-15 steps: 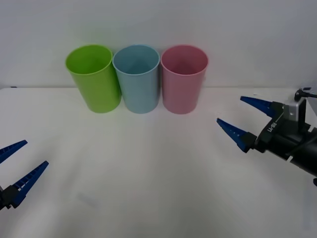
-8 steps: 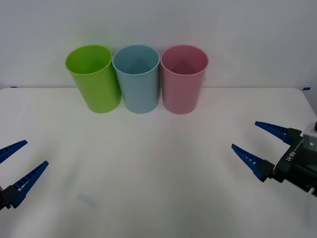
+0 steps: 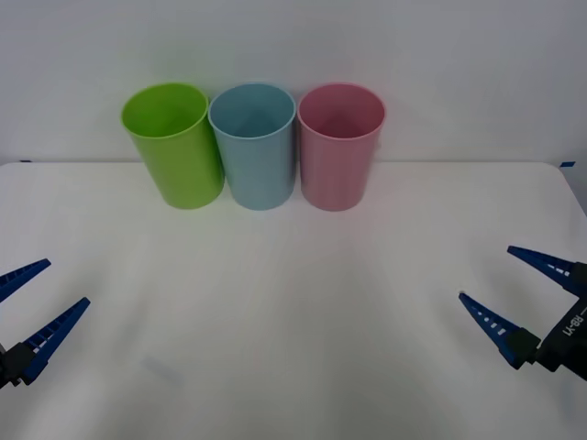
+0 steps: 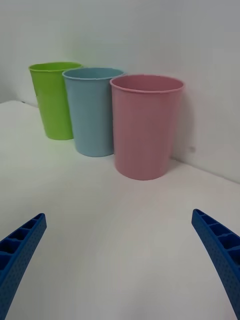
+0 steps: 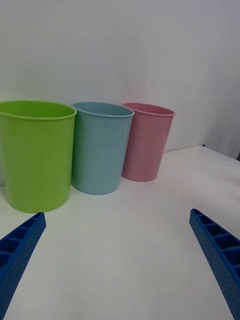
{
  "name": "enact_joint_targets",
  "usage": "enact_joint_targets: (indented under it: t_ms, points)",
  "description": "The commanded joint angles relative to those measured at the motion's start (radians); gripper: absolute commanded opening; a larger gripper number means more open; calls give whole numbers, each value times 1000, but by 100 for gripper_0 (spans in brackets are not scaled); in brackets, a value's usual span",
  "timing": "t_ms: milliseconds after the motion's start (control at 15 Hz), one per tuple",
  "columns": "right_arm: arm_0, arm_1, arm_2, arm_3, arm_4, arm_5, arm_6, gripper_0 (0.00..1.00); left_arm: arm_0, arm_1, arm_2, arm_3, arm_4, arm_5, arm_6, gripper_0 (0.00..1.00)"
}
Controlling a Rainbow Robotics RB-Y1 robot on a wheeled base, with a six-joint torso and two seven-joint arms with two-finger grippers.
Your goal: Grasp the object on the table and drop it into the matching bin: aluminum can to the light blue bin, PET bottle to the pink bin.
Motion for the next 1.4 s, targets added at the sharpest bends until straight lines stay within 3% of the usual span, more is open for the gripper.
enact_joint_targets:
  t_ms: [67,867,1400]
  points:
    - [-1,34,-33,47,-1,-63,86,100,0,0,0,0,0,0,0,100]
    - [-94,52,-177,386,-10,-494,100,100,0,0,0,0,0,0,0,100]
    - [-90,52,-182,420,-10,-550,102,100,0,0,0,0,0,0,0,100]
